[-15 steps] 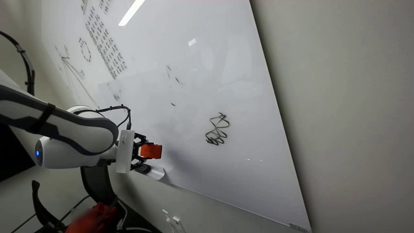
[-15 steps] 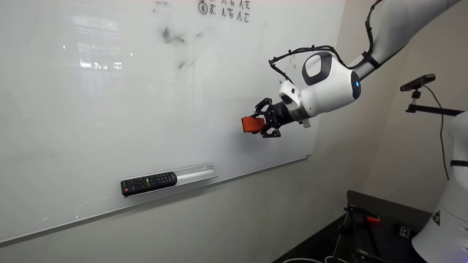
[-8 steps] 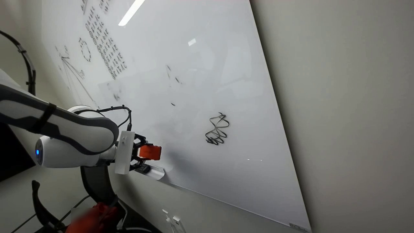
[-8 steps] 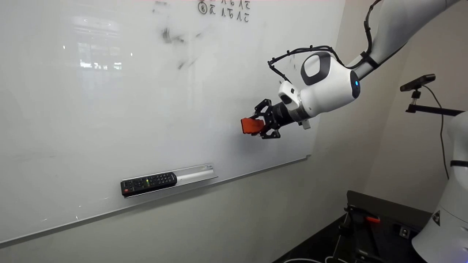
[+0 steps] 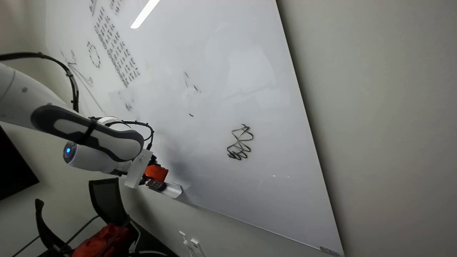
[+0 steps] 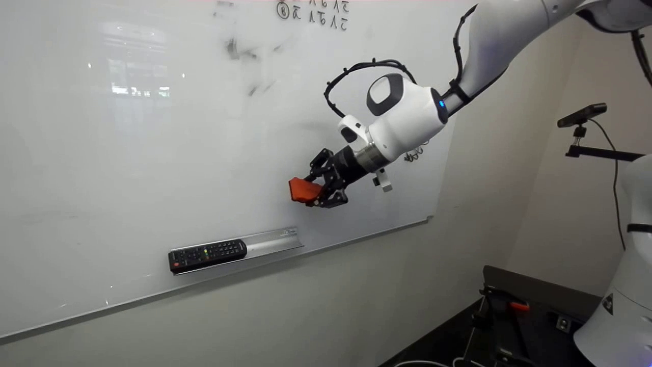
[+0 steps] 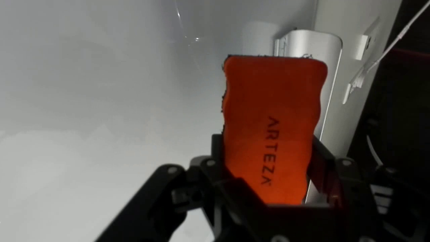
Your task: Pick up the duster and erase the board
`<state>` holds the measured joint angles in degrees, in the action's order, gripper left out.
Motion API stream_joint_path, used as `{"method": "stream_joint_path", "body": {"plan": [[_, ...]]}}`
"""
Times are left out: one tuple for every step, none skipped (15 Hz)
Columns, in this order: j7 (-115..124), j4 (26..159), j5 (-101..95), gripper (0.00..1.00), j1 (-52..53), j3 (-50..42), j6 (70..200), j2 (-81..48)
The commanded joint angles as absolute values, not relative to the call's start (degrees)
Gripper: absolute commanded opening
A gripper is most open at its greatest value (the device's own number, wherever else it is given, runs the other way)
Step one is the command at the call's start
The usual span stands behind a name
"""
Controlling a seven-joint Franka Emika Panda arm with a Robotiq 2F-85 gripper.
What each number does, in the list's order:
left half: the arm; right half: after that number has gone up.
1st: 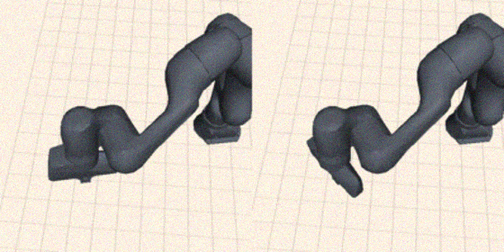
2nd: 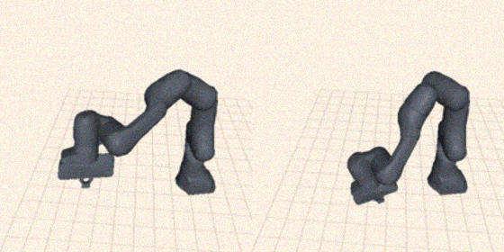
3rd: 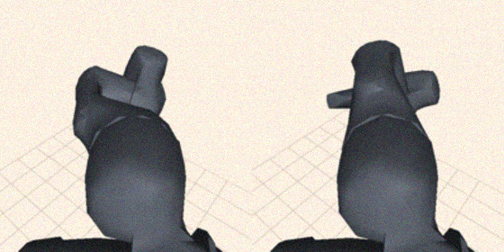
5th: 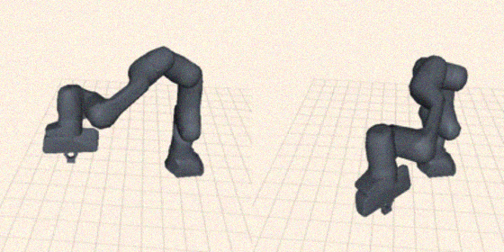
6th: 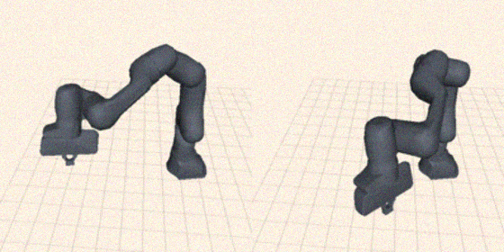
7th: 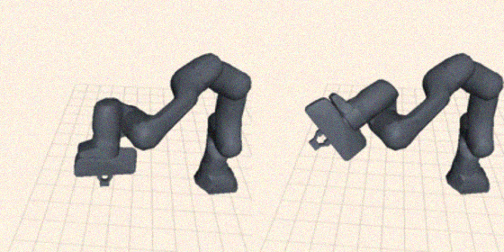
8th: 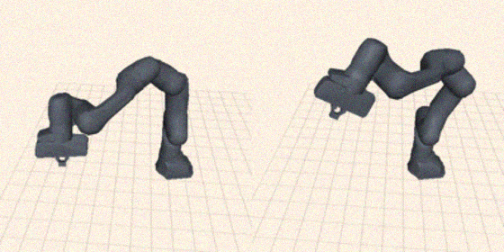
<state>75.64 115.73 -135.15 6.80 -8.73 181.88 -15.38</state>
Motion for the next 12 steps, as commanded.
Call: {"method": "stream_joint_path", "body": {"plan": [[71.6,106.0,-127.0,0.35,10.1,-12.5,184.7,-27.5],[69.0,105.5,-123.1,0.35,12.8,-15.3,183.8,-29.9],[66.4,105.2,-119.3,0.35,15.2,-17.8,183.4,-32.0],[63.5,105.3,-115.2,0.35,18.0,-20.5,182.8,-33.7],[60.6,105.5,-111.1,0.35,20.3,-22.7,182.6,-35.1],[57.8,105.8,-107.6,0.35,22.2,-24.2,182.4,-36.1],[55.1,105.9,-104.4,0.35,23.7,-25.3,182.2,-36.9],[52.4,106.2,-101.4,0.35,24.9,-26.0,182.0,-37.1],[49.7,106.5,-98.8,0.35,25.9,-26.5,181.8,-37.0],[46.9,106.9,-96.4,0.35,26.8,-26.8,181.3,-36.4],[39.7,108.2,-95.5,0.35,16.7,-14.4,175.3,-33.1],[36.4,108.0,-93.7,0.35,16.1,-13.0,174.2,-32.8]]}}
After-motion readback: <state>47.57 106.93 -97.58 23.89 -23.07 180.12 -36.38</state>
